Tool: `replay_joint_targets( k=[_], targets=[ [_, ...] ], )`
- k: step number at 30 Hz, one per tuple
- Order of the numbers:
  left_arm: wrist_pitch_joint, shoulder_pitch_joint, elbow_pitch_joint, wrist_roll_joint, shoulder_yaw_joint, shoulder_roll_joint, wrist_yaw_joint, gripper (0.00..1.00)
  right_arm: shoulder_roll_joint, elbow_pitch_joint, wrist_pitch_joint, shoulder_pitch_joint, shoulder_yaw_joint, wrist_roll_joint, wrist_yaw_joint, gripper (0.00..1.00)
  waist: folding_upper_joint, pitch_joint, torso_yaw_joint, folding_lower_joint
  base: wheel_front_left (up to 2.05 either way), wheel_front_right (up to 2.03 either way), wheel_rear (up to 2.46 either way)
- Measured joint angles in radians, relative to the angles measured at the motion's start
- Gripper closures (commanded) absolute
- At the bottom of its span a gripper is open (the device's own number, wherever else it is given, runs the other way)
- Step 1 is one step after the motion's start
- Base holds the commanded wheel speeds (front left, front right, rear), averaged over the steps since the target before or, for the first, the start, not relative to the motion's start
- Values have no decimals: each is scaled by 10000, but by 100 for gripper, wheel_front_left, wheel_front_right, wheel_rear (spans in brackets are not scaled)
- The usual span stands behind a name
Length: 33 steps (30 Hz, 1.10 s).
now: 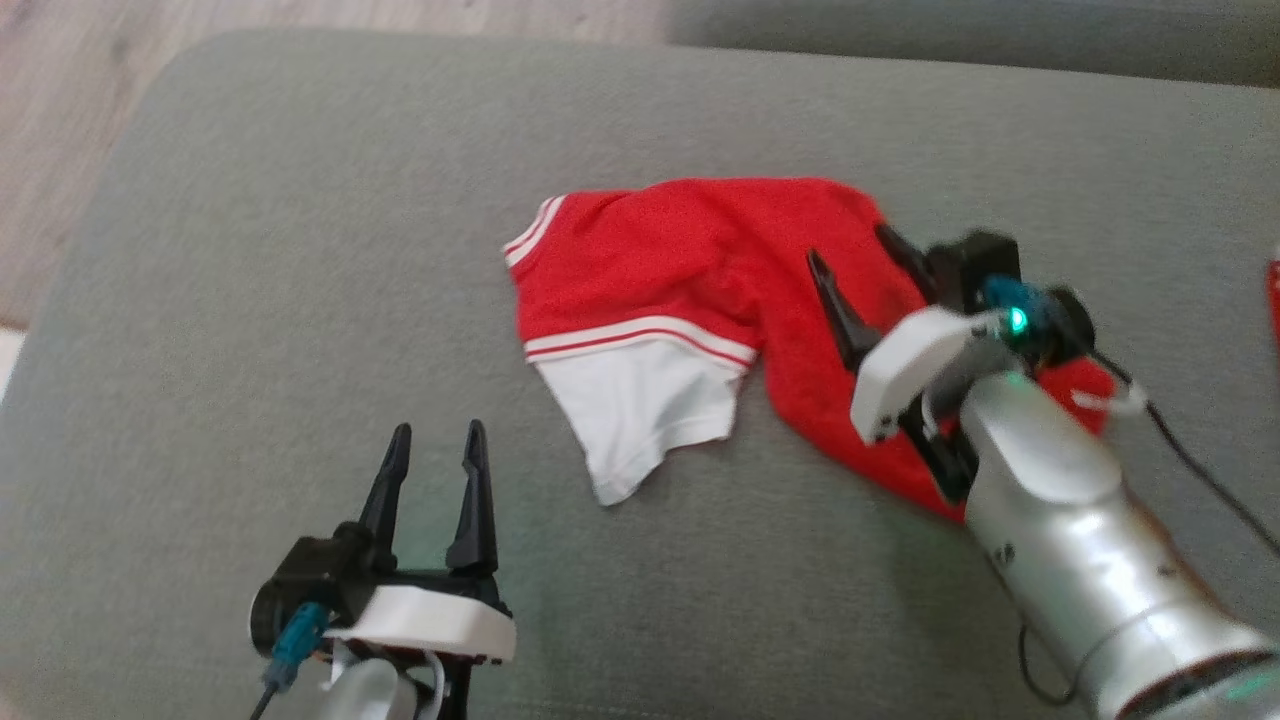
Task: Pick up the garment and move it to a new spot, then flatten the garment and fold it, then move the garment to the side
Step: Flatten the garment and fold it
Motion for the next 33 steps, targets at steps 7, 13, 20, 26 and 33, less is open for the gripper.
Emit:
replay_joint_targets(
  k=[7, 13, 20, 26, 33],
  targets=[
    [0, 112, 403, -33, 305, 67, 2, 0, 58, -644, -309, 1780, -1350, 58, 0, 0, 0, -786, -886, -1, 0, 0, 0],
    [0, 972, 504, -232, 656, 153, 25, 0, 111, -1816, -380, 3266, -2752, -587, 0, 0, 0, -1454, -1456, -2, 0, 0, 0],
    [6, 1644, 587, -282, 796, 420, 119, 0, 182, -3921, -382, 5288, -3827, -1104, 0, 0, 0, -1915, -1631, -2, 0, 0, 0],
    [29, 1922, 466, -311, 809, 570, 207, 0, 274, -5499, -380, 6680, -4130, -1160, 0, 0, 0, -2100, -1511, -1, 0, 0, 0],
    [117, 2041, 299, -309, 792, 627, 391, 0, 328, -6510, -268, 7566, -4146, -926, 0, 0, 0, -2140, -1469, -1, 0, 0, 0]
  ],
)
